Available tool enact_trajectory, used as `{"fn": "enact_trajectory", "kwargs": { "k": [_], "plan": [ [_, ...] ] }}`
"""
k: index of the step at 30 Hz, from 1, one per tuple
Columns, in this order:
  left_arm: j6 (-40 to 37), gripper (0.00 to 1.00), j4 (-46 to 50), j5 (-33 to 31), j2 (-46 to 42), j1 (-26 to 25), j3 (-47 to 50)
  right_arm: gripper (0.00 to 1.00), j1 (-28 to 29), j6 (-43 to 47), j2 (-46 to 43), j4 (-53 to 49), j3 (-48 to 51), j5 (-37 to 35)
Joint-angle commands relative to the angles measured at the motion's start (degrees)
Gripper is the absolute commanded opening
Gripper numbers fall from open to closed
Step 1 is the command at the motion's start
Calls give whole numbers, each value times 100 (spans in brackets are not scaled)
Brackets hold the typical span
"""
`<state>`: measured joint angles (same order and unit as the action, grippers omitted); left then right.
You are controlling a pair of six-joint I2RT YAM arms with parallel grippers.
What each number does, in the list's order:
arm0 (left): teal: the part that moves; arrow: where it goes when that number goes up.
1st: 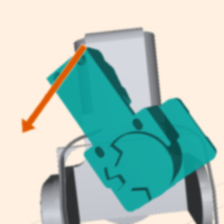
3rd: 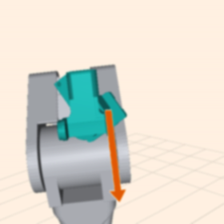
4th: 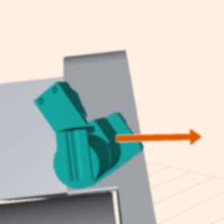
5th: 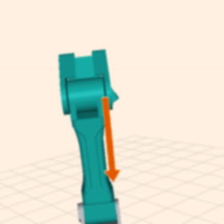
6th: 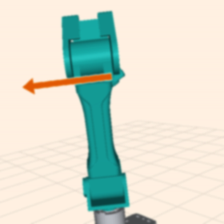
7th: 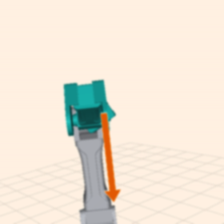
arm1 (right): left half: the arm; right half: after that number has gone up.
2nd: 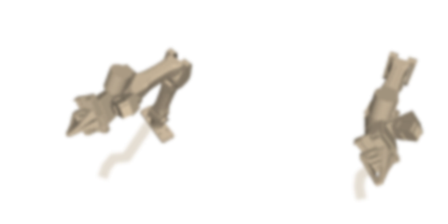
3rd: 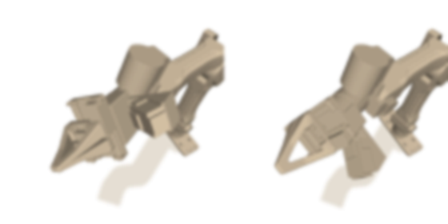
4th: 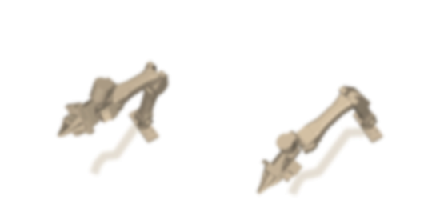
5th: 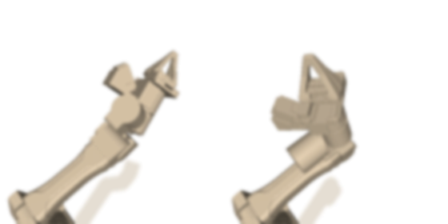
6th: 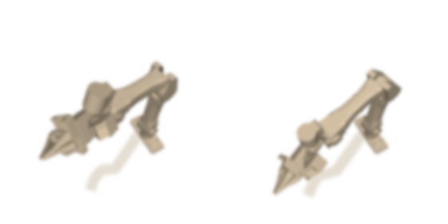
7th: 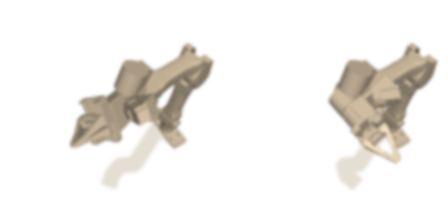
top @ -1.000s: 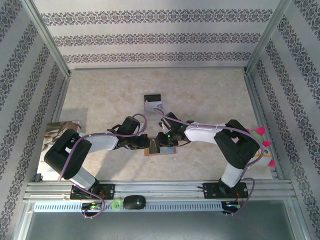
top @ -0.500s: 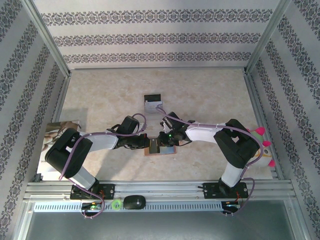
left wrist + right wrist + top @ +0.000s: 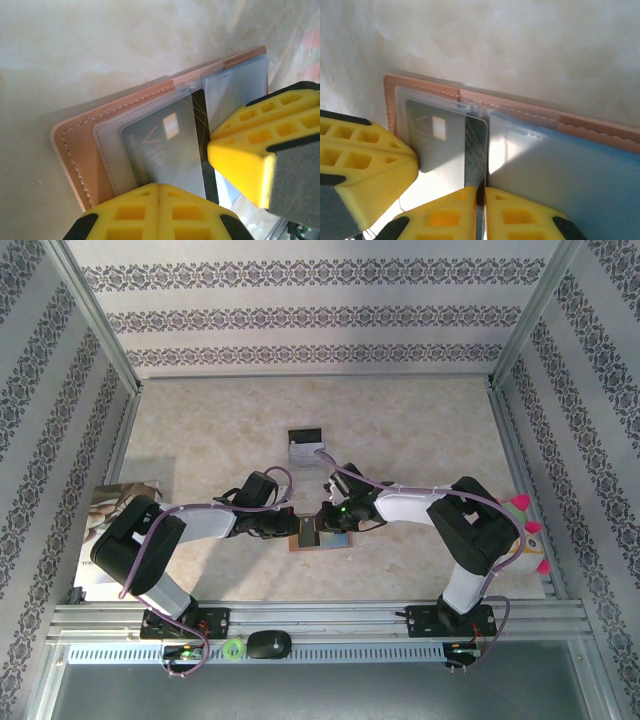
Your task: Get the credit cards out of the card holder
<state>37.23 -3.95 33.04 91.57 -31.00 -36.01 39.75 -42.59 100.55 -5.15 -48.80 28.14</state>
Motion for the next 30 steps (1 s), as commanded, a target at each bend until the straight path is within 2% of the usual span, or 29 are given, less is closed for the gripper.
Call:
{"fn": "enact_trajectory", "kwargs": {
  "k": [1, 3, 5, 7, 9, 11, 14, 18, 21, 25, 30],
  "plan": [
    [-182, 0, 513, -521, 347, -14, 177, 6, 57, -17, 165, 131, 101, -1],
    [-173, 3, 541, -565, 229, -6, 198, 2, 47, 22, 53, 22, 141, -180],
    [-139, 19, 543, -630, 53, -4, 248, 0, 43, 37, -88, -55, 195, -335],
    [-94, 28, 543, -692, -102, -2, 286, 0, 50, 62, -211, -158, 228, -495],
    [-61, 31, 534, -716, -232, 17, 313, 0, 59, 94, -308, -253, 230, -629],
    [-41, 31, 565, -772, -319, 42, 339, 0, 87, 102, -425, -400, 213, -806],
    [10, 24, 521, -765, -340, 120, 412, 0, 127, 102, -579, -572, 213, -1020],
    [17, 24, 400, -626, -247, 160, 442, 0, 152, 135, -787, -791, 229, -1256],
    [-13, 24, 378, -563, -166, 159, 405, 0, 184, 210, -864, -767, 201, -1163],
    [11, 14, 366, -559, -27, 159, 384, 19, 333, 445, -737, -531, 1, -733],
    [-14, 9, 480, -592, 53, 165, 326, 22, 383, 496, -426, -757, -314, -818]
  ]
}}
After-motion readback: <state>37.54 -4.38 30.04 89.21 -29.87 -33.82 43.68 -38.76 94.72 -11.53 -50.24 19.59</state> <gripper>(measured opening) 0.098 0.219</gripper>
